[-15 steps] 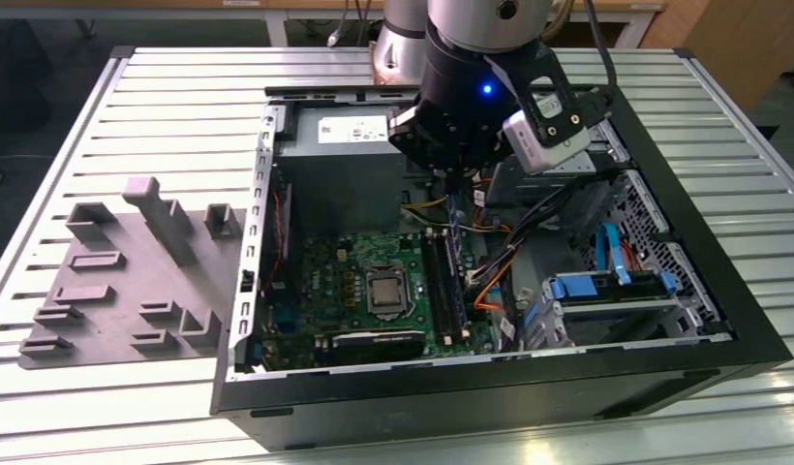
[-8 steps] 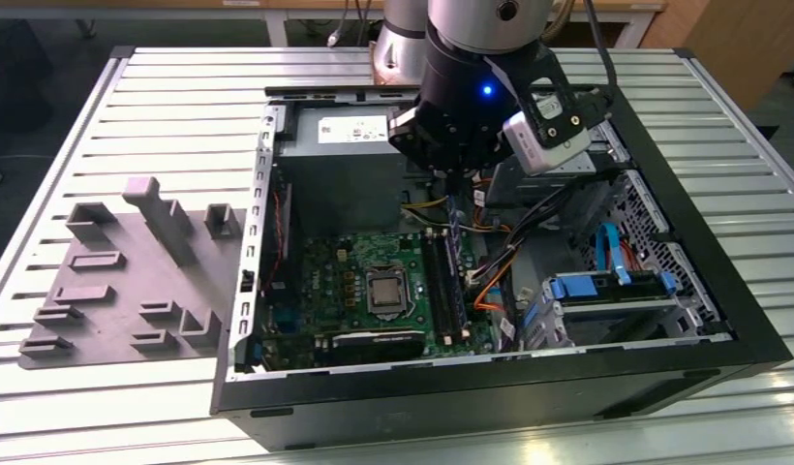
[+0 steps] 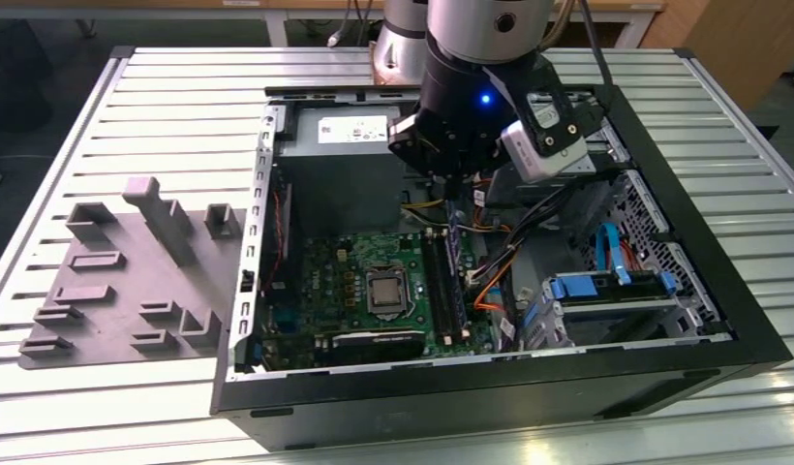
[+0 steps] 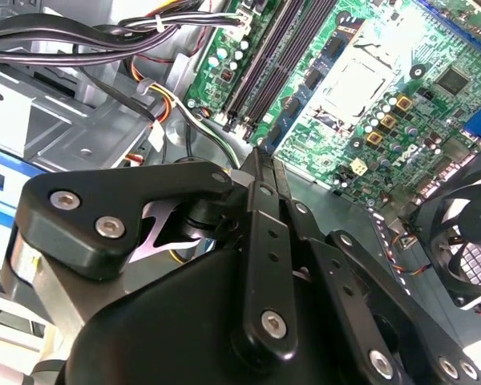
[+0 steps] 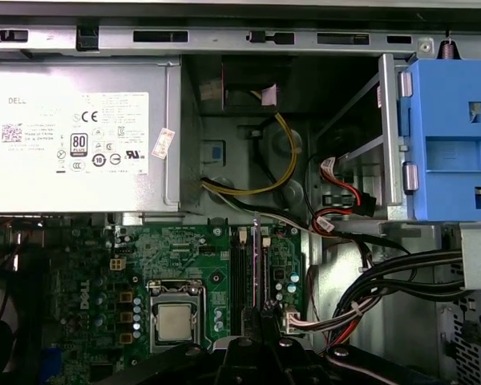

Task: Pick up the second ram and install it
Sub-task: 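Insert the second ram into the second slot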

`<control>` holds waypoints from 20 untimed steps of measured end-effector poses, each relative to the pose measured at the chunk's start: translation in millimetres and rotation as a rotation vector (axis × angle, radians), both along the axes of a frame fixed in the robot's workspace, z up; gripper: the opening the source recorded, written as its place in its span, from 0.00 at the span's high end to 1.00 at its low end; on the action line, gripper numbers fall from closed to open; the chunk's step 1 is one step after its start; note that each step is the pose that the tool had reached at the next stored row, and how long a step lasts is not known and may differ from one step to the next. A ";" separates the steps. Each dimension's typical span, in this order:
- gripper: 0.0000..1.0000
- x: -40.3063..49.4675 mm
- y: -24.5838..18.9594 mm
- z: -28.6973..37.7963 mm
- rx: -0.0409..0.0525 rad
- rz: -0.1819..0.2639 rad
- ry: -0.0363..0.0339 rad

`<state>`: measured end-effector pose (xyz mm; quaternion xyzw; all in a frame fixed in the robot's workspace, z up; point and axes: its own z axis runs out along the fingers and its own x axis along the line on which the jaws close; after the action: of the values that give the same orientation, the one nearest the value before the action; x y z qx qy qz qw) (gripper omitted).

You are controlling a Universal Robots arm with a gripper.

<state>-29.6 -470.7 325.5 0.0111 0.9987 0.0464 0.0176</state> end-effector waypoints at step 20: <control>0.89 0.0 0.0 -4.5 -0.0003 0.000 0.0000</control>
<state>-29.6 -470.7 321.0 0.0111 0.9987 0.0462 0.0176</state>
